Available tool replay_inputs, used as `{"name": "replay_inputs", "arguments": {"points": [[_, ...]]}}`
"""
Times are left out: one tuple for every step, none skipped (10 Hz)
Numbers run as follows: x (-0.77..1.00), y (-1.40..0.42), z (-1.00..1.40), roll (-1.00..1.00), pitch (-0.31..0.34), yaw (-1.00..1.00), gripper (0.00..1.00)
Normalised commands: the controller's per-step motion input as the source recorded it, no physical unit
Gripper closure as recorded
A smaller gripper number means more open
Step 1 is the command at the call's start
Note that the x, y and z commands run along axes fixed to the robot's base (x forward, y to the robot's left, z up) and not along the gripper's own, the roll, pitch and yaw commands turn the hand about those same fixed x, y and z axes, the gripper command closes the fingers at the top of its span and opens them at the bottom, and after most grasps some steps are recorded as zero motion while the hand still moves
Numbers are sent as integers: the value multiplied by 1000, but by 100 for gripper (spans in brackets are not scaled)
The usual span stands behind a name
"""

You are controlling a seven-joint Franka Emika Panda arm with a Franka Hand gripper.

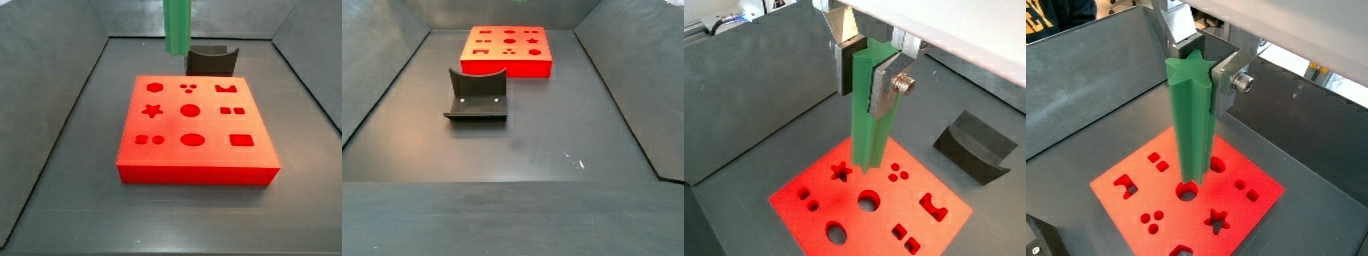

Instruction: Insert the star object.

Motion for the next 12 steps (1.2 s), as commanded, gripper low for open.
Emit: {"name": "replay_inputs", "arguments": {"points": [[11, 17, -57, 0, 23, 0, 100], [0, 0, -77, 140, 66, 443, 100], [0, 0, -217, 80, 51, 983, 100], [0, 0, -214, 91, 49, 1000, 100], [0, 0, -223, 87, 29, 1000, 100], [0, 0, -226, 83, 27, 1000, 100], [0, 0, -283, 130, 49, 1000, 100], [0, 0, -334, 217, 59, 951, 100], [-180, -83, -589, 271, 13, 760, 100], [0, -234, -669, 201, 0, 586, 100], [54, -91, -680, -9, 20, 260, 100], [0, -114, -440, -87, 0, 143, 100]]}}
